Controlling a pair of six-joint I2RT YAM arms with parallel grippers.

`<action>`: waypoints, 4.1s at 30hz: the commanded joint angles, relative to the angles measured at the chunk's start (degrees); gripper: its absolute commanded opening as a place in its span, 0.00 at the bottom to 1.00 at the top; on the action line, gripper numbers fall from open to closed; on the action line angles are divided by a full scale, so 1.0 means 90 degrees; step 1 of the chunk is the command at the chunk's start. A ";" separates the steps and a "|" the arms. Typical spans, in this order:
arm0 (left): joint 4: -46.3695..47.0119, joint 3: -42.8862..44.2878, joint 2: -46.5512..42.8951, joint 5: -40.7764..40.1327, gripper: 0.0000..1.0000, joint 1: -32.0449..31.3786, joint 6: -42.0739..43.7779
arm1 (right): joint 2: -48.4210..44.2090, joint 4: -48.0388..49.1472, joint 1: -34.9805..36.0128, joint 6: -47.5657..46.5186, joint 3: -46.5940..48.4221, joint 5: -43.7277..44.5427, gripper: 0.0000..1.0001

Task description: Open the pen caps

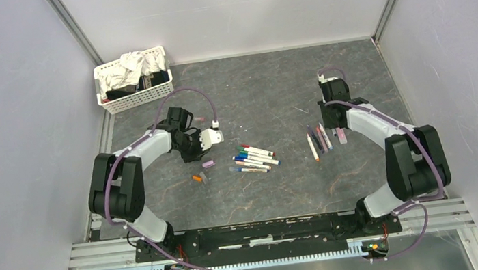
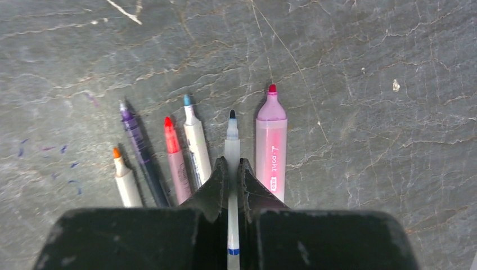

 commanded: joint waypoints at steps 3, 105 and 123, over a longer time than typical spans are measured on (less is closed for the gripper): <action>-0.0510 0.0549 -0.0287 0.0482 0.57 0.0012 -0.0448 | 0.0423 0.0205 -0.0027 0.0051 0.0044 0.0478 0.00; -0.2041 0.2010 -0.2667 0.0247 1.00 0.0033 -0.3906 | 0.2011 0.1306 0.3196 -0.0983 0.0983 -0.1522 0.33; -0.2132 0.1731 -0.2764 0.0899 1.00 0.0031 -0.3562 | 0.1276 0.1726 0.3258 -0.1003 0.0485 -0.1440 0.01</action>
